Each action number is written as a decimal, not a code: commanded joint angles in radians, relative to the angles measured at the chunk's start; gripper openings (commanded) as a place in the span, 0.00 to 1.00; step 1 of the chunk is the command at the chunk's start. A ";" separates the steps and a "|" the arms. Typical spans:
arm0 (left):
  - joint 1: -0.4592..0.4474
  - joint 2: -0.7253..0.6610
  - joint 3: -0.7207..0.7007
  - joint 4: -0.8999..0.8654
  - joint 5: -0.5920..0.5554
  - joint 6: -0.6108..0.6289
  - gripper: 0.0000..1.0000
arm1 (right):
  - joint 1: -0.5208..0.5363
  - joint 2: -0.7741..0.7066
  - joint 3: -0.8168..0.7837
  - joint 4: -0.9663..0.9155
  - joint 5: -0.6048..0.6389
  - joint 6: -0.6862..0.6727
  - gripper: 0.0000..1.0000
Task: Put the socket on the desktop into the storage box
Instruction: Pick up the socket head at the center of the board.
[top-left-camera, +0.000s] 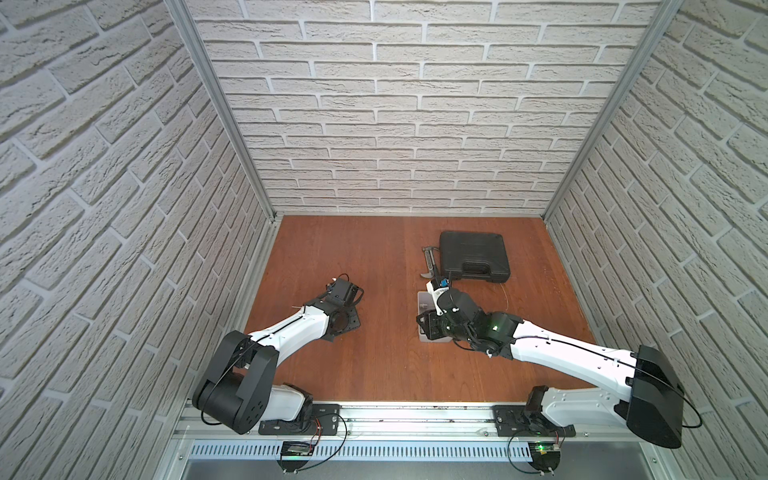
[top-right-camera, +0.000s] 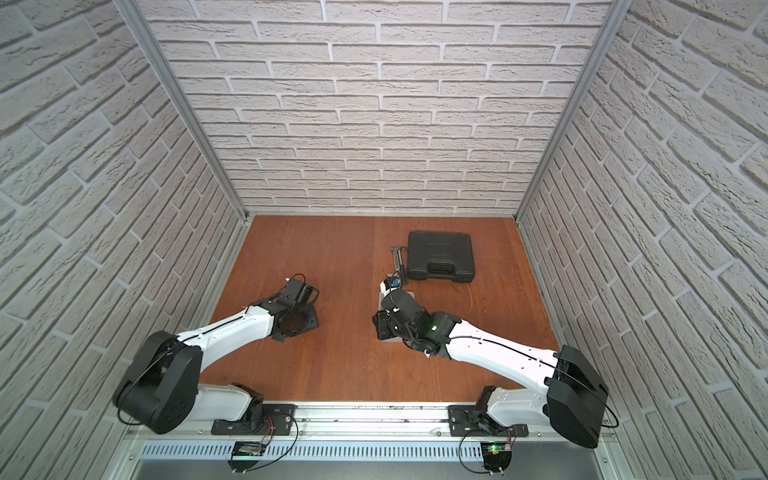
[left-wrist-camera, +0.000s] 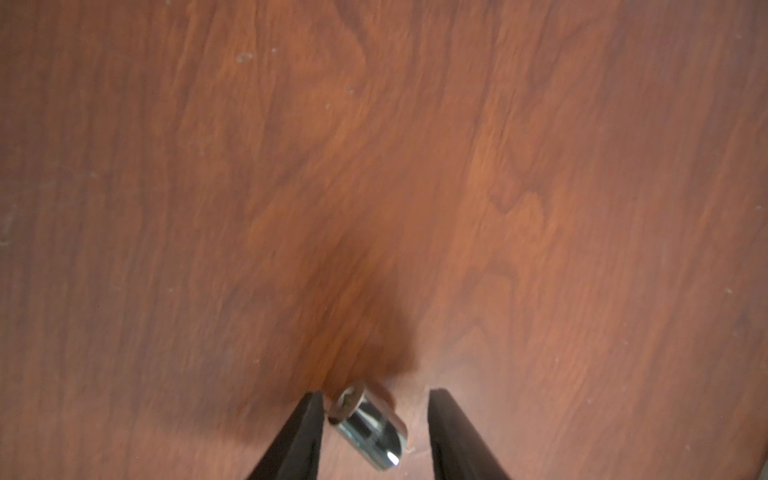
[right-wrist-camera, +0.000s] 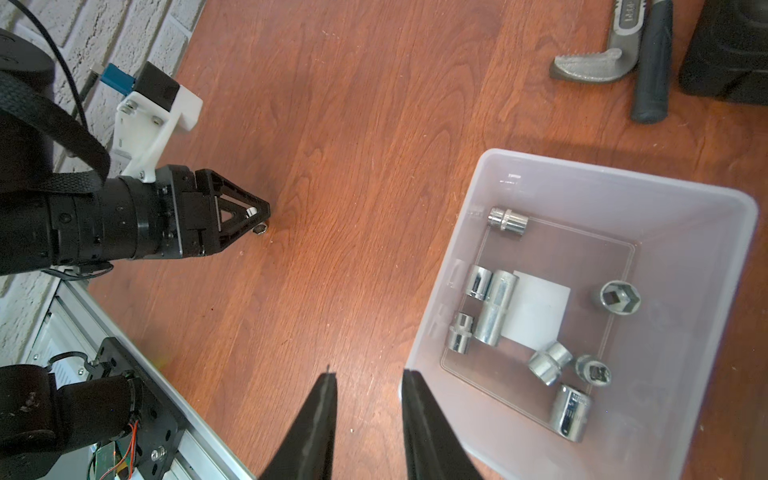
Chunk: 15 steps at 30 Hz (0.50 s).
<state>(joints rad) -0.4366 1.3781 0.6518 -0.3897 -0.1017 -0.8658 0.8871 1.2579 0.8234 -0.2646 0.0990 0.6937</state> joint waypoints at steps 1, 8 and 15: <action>0.006 0.016 0.016 0.001 0.016 0.000 0.42 | 0.002 -0.012 -0.014 0.035 0.022 -0.014 0.33; -0.007 0.016 0.012 -0.018 0.022 -0.017 0.42 | 0.002 -0.019 -0.018 0.034 0.029 -0.011 0.33; -0.011 0.038 0.020 -0.021 0.008 -0.009 0.42 | 0.001 -0.027 -0.027 0.032 0.034 -0.010 0.33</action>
<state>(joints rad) -0.4438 1.3975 0.6525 -0.3958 -0.0853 -0.8749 0.8871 1.2575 0.8074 -0.2649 0.1150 0.6941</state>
